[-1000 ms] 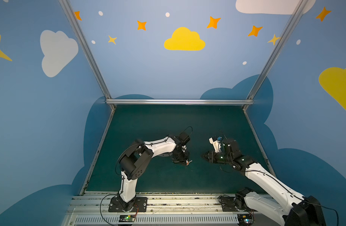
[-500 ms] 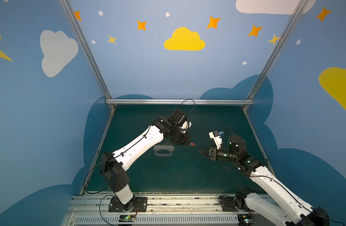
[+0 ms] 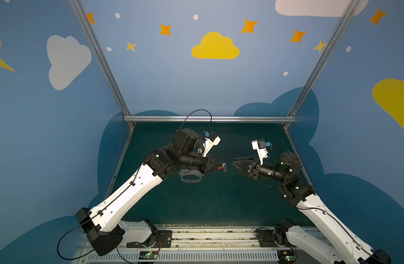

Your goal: Put the keys on the keyring

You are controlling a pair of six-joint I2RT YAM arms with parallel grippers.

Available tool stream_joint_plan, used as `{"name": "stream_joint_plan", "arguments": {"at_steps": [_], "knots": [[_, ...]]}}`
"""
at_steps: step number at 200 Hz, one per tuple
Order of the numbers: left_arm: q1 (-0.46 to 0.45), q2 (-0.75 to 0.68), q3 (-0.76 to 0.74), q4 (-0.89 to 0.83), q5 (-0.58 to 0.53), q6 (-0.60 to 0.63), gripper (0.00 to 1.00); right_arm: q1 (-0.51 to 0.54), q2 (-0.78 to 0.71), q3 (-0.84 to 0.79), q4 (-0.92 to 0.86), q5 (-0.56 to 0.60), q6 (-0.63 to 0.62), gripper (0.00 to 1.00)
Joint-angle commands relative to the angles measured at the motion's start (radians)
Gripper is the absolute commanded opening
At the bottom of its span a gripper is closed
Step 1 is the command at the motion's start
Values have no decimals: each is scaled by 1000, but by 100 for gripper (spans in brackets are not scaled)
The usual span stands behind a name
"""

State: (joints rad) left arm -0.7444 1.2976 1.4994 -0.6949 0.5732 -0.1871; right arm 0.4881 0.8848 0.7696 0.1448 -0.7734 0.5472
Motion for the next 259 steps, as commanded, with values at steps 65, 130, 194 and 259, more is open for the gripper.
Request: {"name": "stream_joint_plan", "arguments": {"at_steps": [65, 130, 194, 259], "knots": [[2, -22, -36, 115, 105, -25, 4, 53, 36, 17, 42, -114, -16, 47], [62, -45, -115, 269, 242, -164, 4, 64, 8, 19, -43, -28, -70, 37], [120, -31, -234, 449, 197, -448, 4, 64, -126, 17, -148, 170, 26, 27], [128, 95, -437, 938, 251, -839, 4, 85, -19, -77, 7, 123, 376, 25]]}}
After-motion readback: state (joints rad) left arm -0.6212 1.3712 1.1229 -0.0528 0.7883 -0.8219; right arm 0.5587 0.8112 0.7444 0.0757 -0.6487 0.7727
